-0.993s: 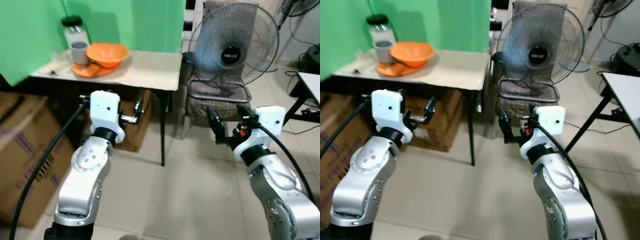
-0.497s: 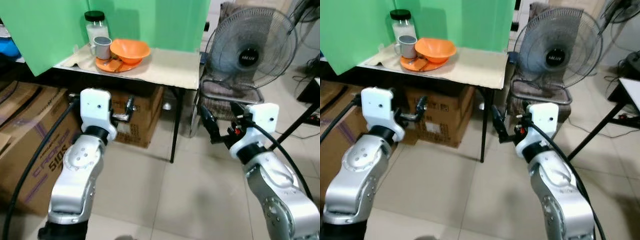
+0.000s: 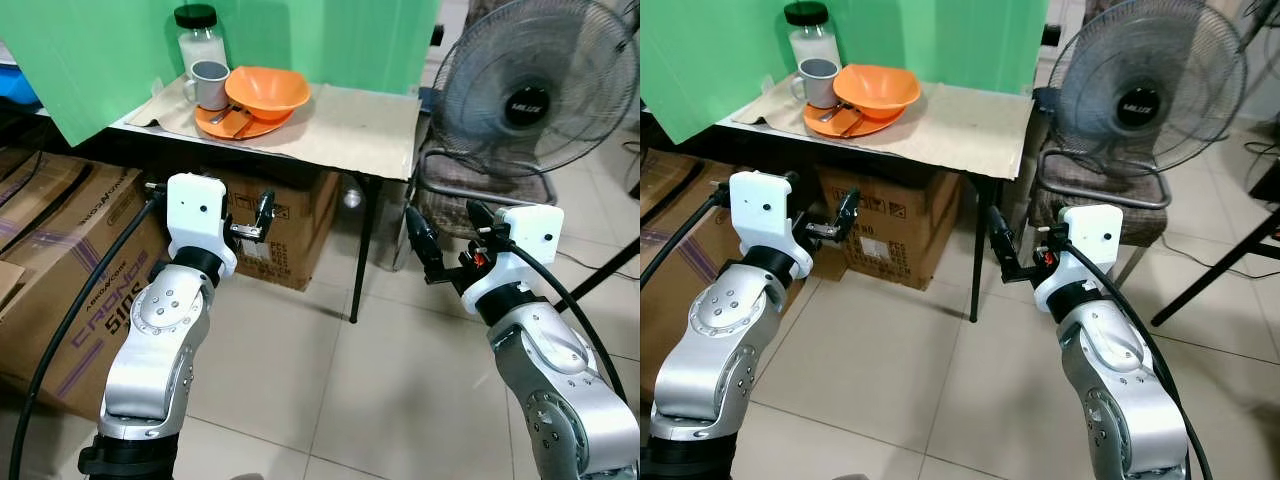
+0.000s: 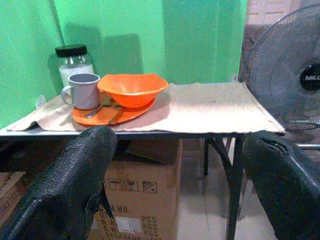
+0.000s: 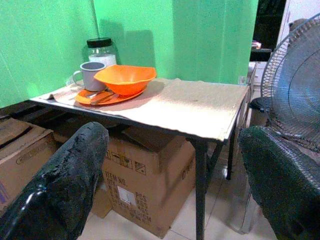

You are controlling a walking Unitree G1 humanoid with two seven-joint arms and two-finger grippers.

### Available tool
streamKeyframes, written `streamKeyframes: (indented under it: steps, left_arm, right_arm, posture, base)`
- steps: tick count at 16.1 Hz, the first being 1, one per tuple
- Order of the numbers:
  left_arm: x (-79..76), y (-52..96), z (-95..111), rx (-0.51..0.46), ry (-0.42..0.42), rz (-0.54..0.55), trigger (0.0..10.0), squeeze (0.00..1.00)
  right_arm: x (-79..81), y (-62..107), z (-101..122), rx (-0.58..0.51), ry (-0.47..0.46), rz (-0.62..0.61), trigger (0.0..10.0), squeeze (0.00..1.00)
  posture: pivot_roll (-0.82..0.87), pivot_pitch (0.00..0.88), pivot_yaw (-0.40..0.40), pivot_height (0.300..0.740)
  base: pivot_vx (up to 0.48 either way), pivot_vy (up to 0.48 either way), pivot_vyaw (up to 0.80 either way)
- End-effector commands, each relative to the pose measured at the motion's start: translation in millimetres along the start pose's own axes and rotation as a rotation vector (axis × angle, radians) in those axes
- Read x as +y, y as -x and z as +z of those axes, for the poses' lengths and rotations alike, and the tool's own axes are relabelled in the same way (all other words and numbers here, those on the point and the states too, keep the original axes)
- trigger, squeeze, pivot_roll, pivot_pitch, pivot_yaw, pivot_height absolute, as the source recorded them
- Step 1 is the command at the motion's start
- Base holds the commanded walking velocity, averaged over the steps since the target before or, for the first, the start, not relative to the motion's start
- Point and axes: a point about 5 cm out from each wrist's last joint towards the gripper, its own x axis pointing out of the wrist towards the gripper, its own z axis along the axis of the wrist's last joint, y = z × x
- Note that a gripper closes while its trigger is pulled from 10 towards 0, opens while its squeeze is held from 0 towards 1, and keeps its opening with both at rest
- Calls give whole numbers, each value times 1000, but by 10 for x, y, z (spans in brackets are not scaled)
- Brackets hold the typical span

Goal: Setting the table

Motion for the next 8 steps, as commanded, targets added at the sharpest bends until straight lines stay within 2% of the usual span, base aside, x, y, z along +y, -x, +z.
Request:
streamKeyframes:
  steps: [1,3,5,6,8]
  left_arm:
    - [-12,-3,0,-5,3,-15,10000,0]
    - [-16,-2,5,-7,3,-18,10000,0]
    - [-17,7,-2,-4,10,-20,10000,0]
    - [-19,10,-4,-3,9,-20,10000,0]
    - [-25,17,-1,-4,12,-22,10000,0]
  right_arm:
    - [-14,-9,0,5,2,-5,10000,0]
    - [-8,-17,13,7,58,10,10000,0]
    - [8,-27,22,-1,97,23,10000,0]
    - [10,-25,23,-4,94,22,10000,0]
    - [-7,-20,22,-12,64,3,10000,0]
  posture:
    - [60,0,-10,740]
    - [63,0,-14,740]
    - [63,0,-15,740]
    - [64,0,-17,740]
    - [65,0,-14,740]
  base:
    - [274,0,0]
    - [279,0,0]
    - [283,0,800]
    - [285,0,800]
    - [287,0,0]
